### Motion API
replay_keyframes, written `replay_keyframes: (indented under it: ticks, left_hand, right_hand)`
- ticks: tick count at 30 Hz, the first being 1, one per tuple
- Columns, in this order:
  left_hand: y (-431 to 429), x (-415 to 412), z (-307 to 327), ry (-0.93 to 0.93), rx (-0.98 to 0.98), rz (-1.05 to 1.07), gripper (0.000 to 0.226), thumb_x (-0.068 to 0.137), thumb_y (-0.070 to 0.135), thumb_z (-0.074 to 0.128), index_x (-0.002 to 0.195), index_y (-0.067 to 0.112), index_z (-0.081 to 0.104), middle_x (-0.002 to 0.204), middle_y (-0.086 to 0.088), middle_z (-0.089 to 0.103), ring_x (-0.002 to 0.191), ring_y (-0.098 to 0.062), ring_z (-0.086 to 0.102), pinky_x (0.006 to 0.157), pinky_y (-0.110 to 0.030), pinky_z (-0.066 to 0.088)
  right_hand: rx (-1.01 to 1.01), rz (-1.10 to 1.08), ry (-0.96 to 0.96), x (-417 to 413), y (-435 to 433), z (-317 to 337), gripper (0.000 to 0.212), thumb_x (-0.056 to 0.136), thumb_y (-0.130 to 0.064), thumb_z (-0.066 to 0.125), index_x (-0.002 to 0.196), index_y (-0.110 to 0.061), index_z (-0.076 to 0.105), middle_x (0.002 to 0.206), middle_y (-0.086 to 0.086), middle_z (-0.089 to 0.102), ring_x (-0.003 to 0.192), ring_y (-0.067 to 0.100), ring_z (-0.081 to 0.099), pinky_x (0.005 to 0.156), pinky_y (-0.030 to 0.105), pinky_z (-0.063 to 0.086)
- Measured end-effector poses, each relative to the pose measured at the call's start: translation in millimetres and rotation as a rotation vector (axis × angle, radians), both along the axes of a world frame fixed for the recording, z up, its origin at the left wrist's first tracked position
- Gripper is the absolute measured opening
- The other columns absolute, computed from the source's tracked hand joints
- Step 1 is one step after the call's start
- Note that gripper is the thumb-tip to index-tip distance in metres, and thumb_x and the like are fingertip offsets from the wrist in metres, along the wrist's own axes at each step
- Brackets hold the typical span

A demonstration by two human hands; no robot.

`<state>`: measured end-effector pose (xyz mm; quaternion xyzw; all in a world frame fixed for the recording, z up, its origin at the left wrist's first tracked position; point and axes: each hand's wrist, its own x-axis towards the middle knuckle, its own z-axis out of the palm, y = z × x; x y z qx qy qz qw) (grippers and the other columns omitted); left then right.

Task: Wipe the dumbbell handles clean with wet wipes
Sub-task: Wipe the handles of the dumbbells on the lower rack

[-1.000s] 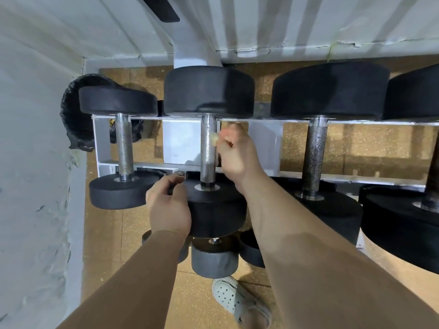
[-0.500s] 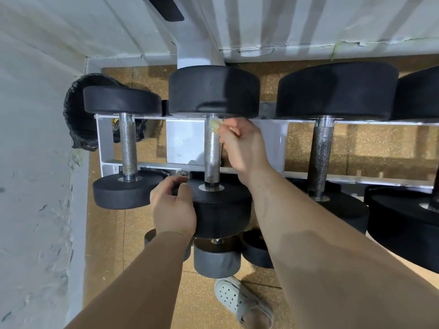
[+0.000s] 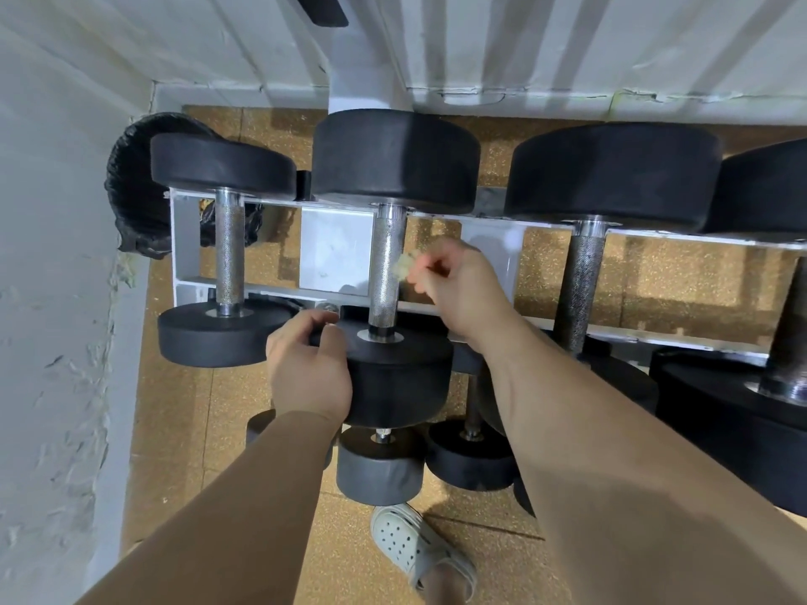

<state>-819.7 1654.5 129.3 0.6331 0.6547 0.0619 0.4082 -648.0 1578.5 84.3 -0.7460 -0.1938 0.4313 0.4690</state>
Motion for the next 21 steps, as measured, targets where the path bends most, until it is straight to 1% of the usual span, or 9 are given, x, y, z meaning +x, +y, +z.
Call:
replay_keyframes:
  ticks: [2, 4, 6, 8, 11, 14, 16, 18, 21]
  left_hand:
    - [0.5, 0.4, -0.4, -0.006, 0.013, 0.004, 0.033, 0.076, 0.037, 0.047, 0.096, 0.029, 0.072, 0.119, 0.002, 0.06, 0.109, -0.013, 0.057, 0.107, -0.042, 0.044]
    - [0.4, 0.4, -0.5, -0.007, 0.011, 0.009, 0.035, 0.076, 0.037, 0.047, 0.097, 0.028, 0.072, 0.12, 0.001, 0.06, 0.108, -0.012, 0.056, 0.109, -0.042, 0.043]
    - [0.3, 0.6, 0.3, -0.009, 0.021, 0.01, 0.036, 0.076, 0.037, 0.047, 0.098, 0.026, 0.073, 0.119, 0.001, 0.059, 0.107, -0.012, 0.056, 0.109, -0.043, 0.042]
    - [0.1, 1.5, 1.5, -0.017, 0.021, 0.011, 0.035, 0.076, 0.036, 0.047, 0.097, 0.024, 0.073, 0.115, 0.002, 0.06, 0.111, -0.015, 0.056, 0.11, -0.044, 0.041]
    - [0.3, 3.1, 2.5, -0.02, 0.012, 0.007, 0.033, 0.077, 0.035, 0.048, 0.096, 0.025, 0.073, 0.112, 0.003, 0.059, 0.112, -0.016, 0.055, 0.11, -0.042, 0.041]
    - [-0.1, 3.8, 3.9, -0.023, 0.009, -0.006, 0.02, 0.089, 0.024, 0.055, 0.099, 0.023, 0.073, 0.117, 0.0, 0.057, 0.109, -0.016, 0.055, 0.109, -0.04, 0.041]
    - [0.4, 4.3, 5.0, -0.015, 0.008, -0.011, 0.018, 0.092, 0.017, 0.057, 0.1, 0.022, 0.072, 0.116, 0.001, 0.055, 0.108, -0.016, 0.056, 0.108, -0.036, 0.041]
    - [1.2, 3.0, 3.4, -0.025, 0.0, -0.024, 0.018, 0.088, 0.027, 0.056, 0.098, 0.025, 0.071, 0.115, 0.0, 0.058, 0.106, -0.015, 0.058, 0.108, -0.039, 0.043]
    - [1.5, 1.1, 0.6, -0.051, 0.0, -0.025, 0.038, 0.073, 0.049, 0.046, 0.095, 0.03, 0.07, 0.113, -0.006, 0.065, 0.104, -0.018, 0.062, 0.104, -0.047, 0.048]
  right_hand:
    - [-0.029, 0.024, -0.013, 2.6, 2.4, 0.7, 0.013, 0.096, -0.02, 0.063, 0.088, -0.01, 0.061, 0.088, -0.002, 0.065, 0.08, 0.01, 0.06, 0.069, 0.02, 0.046]
    - [-0.108, 0.277, -0.079, 5.2, 2.3, 2.0, 0.017, 0.095, -0.023, 0.064, 0.083, -0.012, 0.06, 0.082, -0.007, 0.06, 0.075, 0.004, 0.055, 0.064, 0.023, 0.041]
    - [-0.18, 0.542, -0.15, 2.1, 0.7, 4.4, 0.018, 0.093, -0.015, 0.062, 0.075, -0.013, 0.061, 0.073, -0.013, 0.053, 0.067, -0.001, 0.051, 0.064, 0.026, 0.036]
    - [-0.198, 0.643, -0.164, -3.5, -2.2, 4.6, 0.021, 0.09, -0.008, 0.06, 0.069, -0.012, 0.061, 0.068, -0.005, 0.055, 0.064, 0.004, 0.051, 0.065, 0.027, 0.037]
    - [-0.095, 0.507, -0.163, -3.4, 3.7, 12.3, 0.033, 0.093, -0.023, 0.062, 0.063, -0.009, 0.056, 0.067, 0.007, 0.055, 0.064, 0.018, 0.054, 0.06, 0.03, 0.037]
    - [-0.014, -0.058, -0.065, 0.5, 22.8, 18.6, 0.022, 0.091, -0.031, 0.07, 0.073, -0.021, 0.061, 0.074, -0.004, 0.062, 0.071, 0.014, 0.06, 0.065, 0.023, 0.047]
    - [0.019, -0.238, -0.101, -1.4, 32.8, 19.5, 0.01, 0.089, -0.023, 0.071, 0.081, -0.019, 0.068, 0.075, -0.004, 0.066, 0.072, 0.012, 0.061, 0.072, 0.03, 0.054]
    - [0.023, -0.257, -0.073, -7.7, 31.9, 20.6, 0.011, 0.087, -0.023, 0.073, 0.081, -0.015, 0.069, 0.072, -0.006, 0.065, 0.068, 0.009, 0.058, 0.071, 0.028, 0.052]
    - [-0.043, -0.033, -0.067, -19.3, 19.4, 21.2, 0.033, 0.085, -0.029, 0.077, 0.07, -0.005, 0.06, 0.066, -0.012, 0.061, 0.061, 0.0, 0.054, 0.064, 0.02, 0.046]
